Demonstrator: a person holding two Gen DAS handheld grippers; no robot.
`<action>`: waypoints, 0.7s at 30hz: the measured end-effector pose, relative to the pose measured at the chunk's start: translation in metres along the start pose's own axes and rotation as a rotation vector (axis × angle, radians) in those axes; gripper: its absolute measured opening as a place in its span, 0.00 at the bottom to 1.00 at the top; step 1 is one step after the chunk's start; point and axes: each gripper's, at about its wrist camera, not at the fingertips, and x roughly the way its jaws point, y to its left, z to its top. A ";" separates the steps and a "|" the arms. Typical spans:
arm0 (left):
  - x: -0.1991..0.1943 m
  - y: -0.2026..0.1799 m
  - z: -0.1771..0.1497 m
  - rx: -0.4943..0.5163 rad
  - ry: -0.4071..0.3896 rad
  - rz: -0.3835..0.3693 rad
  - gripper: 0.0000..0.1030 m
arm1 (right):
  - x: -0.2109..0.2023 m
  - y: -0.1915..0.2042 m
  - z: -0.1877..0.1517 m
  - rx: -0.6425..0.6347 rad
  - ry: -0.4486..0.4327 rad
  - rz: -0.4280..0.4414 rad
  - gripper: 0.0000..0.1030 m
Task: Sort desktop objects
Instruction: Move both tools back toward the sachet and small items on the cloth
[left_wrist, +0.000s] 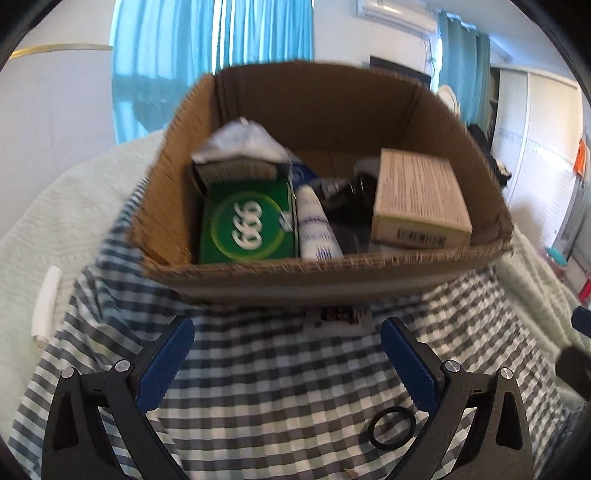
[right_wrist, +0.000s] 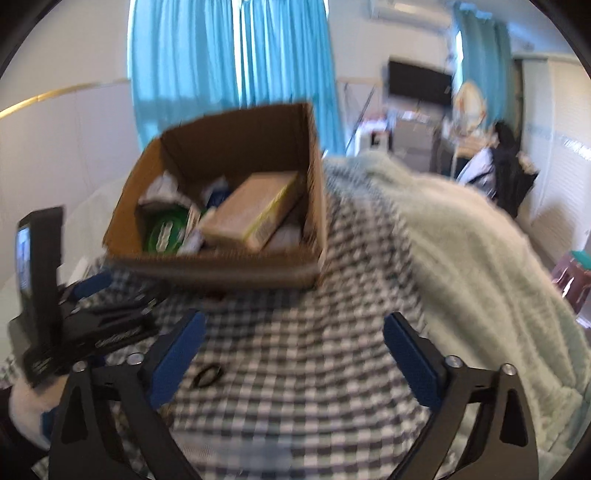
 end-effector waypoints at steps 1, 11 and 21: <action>0.004 -0.003 -0.002 0.007 0.013 -0.004 1.00 | 0.002 0.001 -0.003 -0.004 0.027 0.018 0.89; 0.040 -0.024 -0.010 0.056 0.071 -0.018 1.00 | -0.014 0.005 -0.029 0.081 0.260 0.165 0.89; 0.056 -0.034 -0.014 0.086 0.094 -0.028 1.00 | 0.035 0.000 -0.065 0.309 0.456 0.274 0.62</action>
